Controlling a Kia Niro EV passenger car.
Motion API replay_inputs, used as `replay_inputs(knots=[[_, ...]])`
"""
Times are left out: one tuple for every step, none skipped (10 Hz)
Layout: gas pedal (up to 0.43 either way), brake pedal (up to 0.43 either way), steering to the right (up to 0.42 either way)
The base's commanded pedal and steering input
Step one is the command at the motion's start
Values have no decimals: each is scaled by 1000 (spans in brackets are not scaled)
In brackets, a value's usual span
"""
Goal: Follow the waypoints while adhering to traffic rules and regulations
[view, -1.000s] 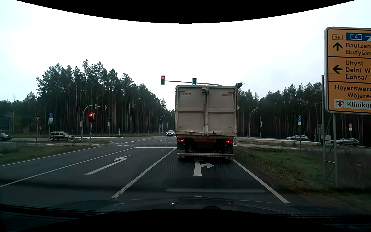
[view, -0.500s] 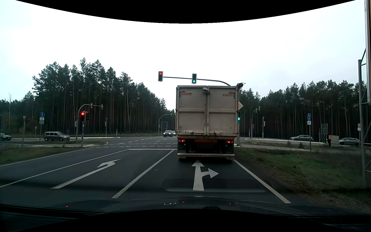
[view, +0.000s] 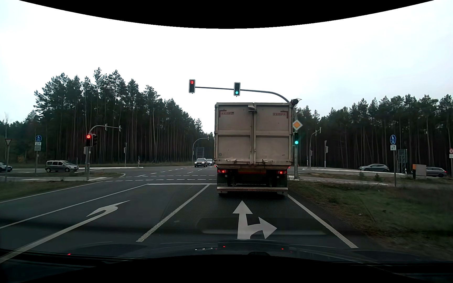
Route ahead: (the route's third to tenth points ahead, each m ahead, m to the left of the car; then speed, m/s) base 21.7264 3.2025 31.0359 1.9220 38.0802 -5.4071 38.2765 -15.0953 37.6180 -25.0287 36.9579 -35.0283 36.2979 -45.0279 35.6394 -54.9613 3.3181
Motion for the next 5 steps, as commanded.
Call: replay_inputs(knots=[[0,0,1],[0,0,2],[0,0,2],[0,0,2],[0,0,2]])
